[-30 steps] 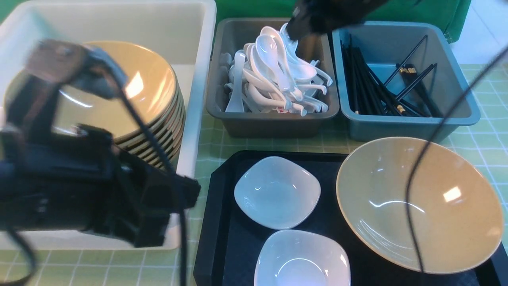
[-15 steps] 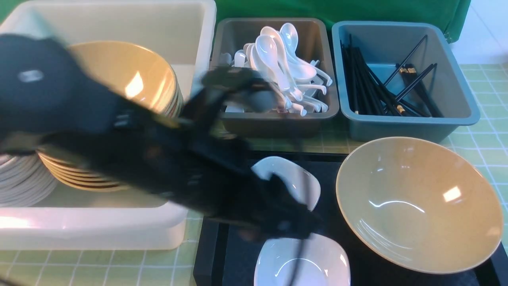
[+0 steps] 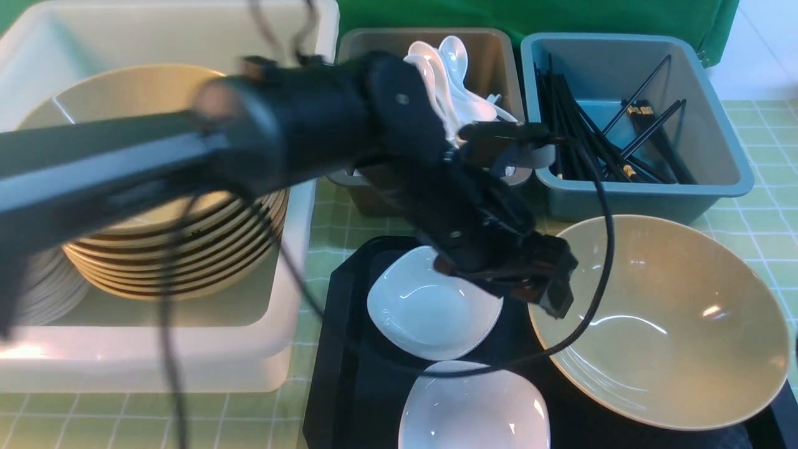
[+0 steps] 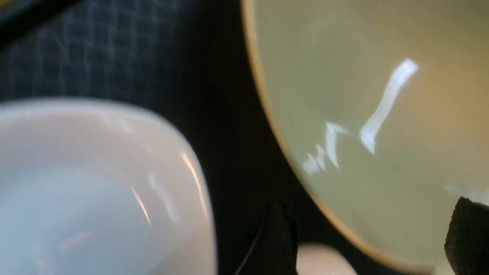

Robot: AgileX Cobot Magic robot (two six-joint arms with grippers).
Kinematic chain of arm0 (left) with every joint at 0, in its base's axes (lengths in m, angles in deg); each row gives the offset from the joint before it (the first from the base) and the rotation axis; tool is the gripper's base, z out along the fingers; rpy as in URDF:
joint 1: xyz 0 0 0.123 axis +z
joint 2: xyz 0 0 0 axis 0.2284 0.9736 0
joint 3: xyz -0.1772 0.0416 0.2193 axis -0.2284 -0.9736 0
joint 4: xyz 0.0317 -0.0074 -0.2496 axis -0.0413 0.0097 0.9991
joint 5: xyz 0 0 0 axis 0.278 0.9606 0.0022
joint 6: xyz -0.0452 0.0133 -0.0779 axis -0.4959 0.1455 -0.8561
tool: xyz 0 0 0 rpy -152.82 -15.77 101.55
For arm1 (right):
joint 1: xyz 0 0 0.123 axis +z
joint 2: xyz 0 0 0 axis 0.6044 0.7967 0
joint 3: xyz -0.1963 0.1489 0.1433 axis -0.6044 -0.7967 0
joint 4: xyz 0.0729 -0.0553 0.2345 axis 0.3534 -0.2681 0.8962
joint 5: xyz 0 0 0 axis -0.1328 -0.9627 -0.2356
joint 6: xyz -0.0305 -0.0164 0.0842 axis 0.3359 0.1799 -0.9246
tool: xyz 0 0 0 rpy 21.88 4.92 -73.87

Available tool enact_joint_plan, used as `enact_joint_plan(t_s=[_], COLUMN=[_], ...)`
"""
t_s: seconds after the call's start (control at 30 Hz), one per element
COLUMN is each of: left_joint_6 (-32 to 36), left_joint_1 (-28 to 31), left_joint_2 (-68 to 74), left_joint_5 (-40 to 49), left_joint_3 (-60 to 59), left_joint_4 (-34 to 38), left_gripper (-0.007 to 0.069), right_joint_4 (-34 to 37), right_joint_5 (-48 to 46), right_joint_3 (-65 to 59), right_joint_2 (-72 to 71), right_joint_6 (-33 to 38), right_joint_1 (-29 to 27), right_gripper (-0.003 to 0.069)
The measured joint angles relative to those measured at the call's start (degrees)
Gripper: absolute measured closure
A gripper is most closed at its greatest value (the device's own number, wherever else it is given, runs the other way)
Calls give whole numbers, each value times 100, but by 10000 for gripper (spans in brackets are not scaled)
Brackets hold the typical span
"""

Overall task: On green table put chopsticks spoon bowls plates into blue grey white boxes.
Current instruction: 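Grasp the large bowl on the tray by its rim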

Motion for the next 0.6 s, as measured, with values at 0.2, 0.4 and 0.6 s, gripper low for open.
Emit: enact_joint_plan(t_s=[0.2,0.4,0.6], left_joint_6=[42,41,-77], left_joint_1=[0,0,95], left_joint_2=[898,1378,1402], left_joint_5=[-12,90,210], left_joint_3=[822,1300,1418], left_joint_4=[-11,27,164], left_gripper=[132,359,606], right_joint_4=[0,-5,-16], right_joint_5=[-339,-339,-339], right_joint_3=[-196,-196,-196], right_joint_2=[-142,-142,-142], right_joint_6=[0,2,7], right_joint_1=[0,0,0], right_gripper=[510,631,635])
